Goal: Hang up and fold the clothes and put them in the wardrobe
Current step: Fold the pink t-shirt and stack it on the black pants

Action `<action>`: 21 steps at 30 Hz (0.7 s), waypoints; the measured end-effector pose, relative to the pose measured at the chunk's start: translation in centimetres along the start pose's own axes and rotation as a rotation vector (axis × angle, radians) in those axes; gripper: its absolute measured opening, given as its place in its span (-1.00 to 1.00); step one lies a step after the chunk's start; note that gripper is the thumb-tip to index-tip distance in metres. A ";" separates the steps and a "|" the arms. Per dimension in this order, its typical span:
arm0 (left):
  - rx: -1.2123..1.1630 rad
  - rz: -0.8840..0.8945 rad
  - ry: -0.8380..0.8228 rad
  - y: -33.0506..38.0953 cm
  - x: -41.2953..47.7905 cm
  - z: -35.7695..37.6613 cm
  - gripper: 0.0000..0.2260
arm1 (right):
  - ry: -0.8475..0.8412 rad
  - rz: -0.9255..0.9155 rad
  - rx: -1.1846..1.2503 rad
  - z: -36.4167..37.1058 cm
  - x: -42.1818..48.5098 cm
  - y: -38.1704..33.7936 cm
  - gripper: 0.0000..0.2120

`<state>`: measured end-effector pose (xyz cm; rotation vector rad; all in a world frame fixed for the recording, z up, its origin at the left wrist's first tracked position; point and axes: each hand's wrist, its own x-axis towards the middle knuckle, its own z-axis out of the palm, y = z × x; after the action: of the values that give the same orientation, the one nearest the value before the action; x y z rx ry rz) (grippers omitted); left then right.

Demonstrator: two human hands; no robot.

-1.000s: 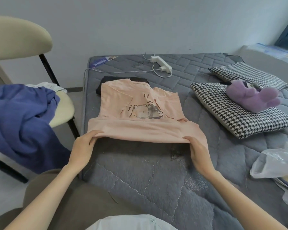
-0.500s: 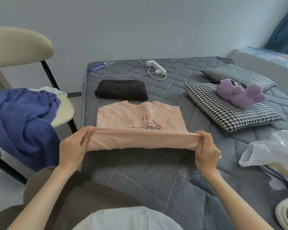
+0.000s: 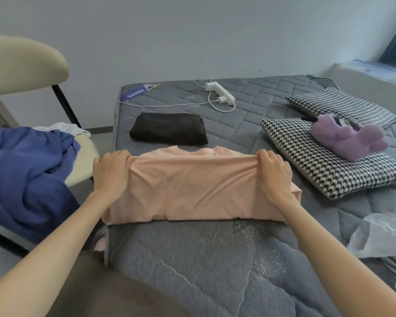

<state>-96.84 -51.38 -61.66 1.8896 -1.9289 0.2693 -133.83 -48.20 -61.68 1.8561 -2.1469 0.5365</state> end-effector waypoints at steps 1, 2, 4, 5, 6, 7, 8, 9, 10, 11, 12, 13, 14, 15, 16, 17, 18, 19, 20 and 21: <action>0.029 -0.005 -0.016 0.1 1.0 0.5 -0.86 | -0.027 0.000 -0.027 0.5 0.9 0.0 -0.78; 0.046 -0.012 -0.034 0.3 2.0 1.2 -0.85 | -0.055 0.002 -0.050 1.0 1.8 0.0 -0.79; 0.059 -0.034 -0.073 0.4 3.7 2.6 -0.84 | -0.107 0.007 -0.088 2.3 3.6 0.0 -0.81; 0.058 -0.047 -0.092 0.5 4.6 3.3 -0.83 | -0.133 0.009 -0.108 2.9 4.4 0.0 -0.82; 0.054 -0.057 -0.107 0.5 5.4 4.0 -0.83 | -0.159 0.011 -0.129 3.5 5.3 0.0 -0.81; 0.052 -0.063 -0.117 0.6 6.1 4.6 -0.83 | -0.184 0.014 -0.146 4.0 6.1 0.0 -0.81; 0.051 -0.069 -0.126 0.7 6.9 5.3 -0.83 | -0.205 0.016 -0.158 4.6 7.0 0.1 -0.81; 0.049 -0.075 -0.134 0.8 7.6 5.9 -0.83 | -0.226 0.018 -0.164 5.1 7.9 0.1 -0.81; 0.044 -0.081 -0.140 0.9 8.4 6.5 -0.83 | -0.245 0.020 -0.166 5.6 8.7 0.1 -0.80; 0.038 -0.087 -0.145 1.0 9.2 7.1 -0.83 | -0.261 0.019 -0.162 6.2 9.6 0.1 -0.80; 0.029 -0.096 -0.154 1.1 10.0 7.7 -0.83 | -0.276 0.018 -0.153 6.7 10.4 0.1 -0.80; 0.022 -0.106 -0.167 1.1 10.8 8.2 -0.83 | -0.287 0.016 -0.148 7.2 11.2 -0.1 -0.80; 0.017 -0.115 -0.181 1.1 11.7 8.8 -0.83 | -0.297 0.017 -0.152 7.7 12.1 -0.2 -0.80; 0.013 -0.124 -0.192 1.0 12.5 9.4 -0.82 | -0.308 0.024 -0.163 8.2 12.9 -0.4 -0.80; 0.008 -0.131 -0.197 1.0 13.2 10.0 -0.82 | -0.318 0.036 -0.175 8.7 13.7 -0.6 -0.80; 0.003 -0.138 -0.199 1.0 14.0 10.6 -0.80 | -0.326 0.052 -0.188 9.2 14.4 -0.8 -0.80; -0.008 -0.144 -0.199 1.1 14.6 11.2 -0.79 | -0.333 0.070 -0.201 9.7 14.9 -1.0 -0.81; -0.029 -0.154 -0.202 1.2 15.1 11.7 -0.79 | -0.342 0.088 -0.211 10.2 15.2 -1.2 -0.81; -0.063 -0.163 -0.201 1.3 15.4 12.1 -0.80 | -0.348 0.102 -0.221 10.6 15.4 -1.4 -0.80; -0.099 -0.172 -0.199 1.3 15.5 12.6 -0.82 | -0.352 0.110 -0.235 11.1 15.5 -1.6 -0.78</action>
<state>-99.93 -70.63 -66.06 2.0660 -1.8486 -0.0674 -134.16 -67.04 -64.96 1.8160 -2.4183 -0.0315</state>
